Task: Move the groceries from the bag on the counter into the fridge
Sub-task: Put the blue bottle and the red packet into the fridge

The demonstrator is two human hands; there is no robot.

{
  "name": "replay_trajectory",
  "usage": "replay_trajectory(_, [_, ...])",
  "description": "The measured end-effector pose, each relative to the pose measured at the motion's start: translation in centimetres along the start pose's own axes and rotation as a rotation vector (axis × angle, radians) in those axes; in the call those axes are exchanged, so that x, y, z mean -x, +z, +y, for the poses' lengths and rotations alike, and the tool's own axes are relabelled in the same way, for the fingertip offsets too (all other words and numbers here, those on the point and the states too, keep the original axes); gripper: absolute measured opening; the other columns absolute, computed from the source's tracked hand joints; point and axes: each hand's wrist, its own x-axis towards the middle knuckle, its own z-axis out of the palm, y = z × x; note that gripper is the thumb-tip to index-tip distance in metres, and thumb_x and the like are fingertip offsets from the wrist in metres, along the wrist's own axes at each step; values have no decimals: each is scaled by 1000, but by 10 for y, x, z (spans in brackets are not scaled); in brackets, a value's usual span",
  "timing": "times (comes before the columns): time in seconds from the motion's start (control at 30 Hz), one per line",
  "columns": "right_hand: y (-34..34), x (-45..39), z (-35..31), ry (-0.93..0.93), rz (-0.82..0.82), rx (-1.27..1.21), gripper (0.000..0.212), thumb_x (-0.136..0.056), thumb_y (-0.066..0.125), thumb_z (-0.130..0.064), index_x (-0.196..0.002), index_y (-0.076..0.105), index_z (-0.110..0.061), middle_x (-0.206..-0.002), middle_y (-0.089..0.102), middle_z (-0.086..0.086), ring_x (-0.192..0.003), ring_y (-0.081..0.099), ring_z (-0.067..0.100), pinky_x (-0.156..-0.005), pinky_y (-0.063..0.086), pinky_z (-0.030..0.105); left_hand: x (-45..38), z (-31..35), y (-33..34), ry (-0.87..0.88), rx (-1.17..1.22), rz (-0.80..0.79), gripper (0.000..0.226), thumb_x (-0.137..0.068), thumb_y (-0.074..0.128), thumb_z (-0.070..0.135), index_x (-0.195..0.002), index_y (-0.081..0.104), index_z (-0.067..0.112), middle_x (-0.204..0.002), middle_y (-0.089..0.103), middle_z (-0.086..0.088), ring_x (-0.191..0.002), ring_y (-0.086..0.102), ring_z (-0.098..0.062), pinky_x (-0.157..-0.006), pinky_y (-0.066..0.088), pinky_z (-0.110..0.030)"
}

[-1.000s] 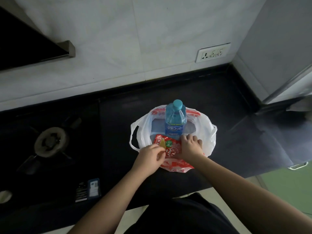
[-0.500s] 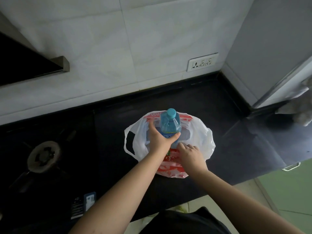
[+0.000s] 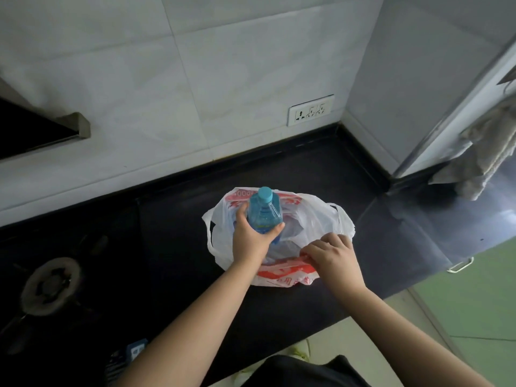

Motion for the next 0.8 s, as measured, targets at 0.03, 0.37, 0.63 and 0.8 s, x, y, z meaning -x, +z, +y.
replay_trajectory(0.03, [-2,2,4,-18,32,-23,24,-69,85,-28,-89,73,-32,-89,72,-15,-80,58,18,-77,41,35,-2,-1,-2,10,11,-25,96,-68,82,49,-144,27,29,-143,46,3,-127,49,-18,-93,46,-29])
replay_trajectory(0.37, [-18,16,4,328,289,-561,16,-67,82,-29,-81,74,-27,-78,65,-28,-73,60,-7,-74,48,23,3,-25,20,50,144,-39,90,-70,86,26,-141,31,24,-130,55,-5,-109,62,-14,-81,54,-16])
replay_trajectory(0.63, [-36,6,-1,771,-104,-1921,82,-51,93,-35,-120,57,-9,-113,70,13,-105,67,33,-83,57,44,4,-14,36,30,202,123,107,-60,90,41,-140,23,20,-133,48,-2,-115,54,-11,-84,50,-10])
replay_trajectory(0.8, [-44,-1,-16,811,-72,-1804,56,-71,78,-19,-121,55,-9,-115,70,11,-106,67,30,-84,56,44,3,-20,42,-13,301,184,87,-67,72,66,-135,34,25,-122,59,-8,-108,64,-27,-82,58,-38])
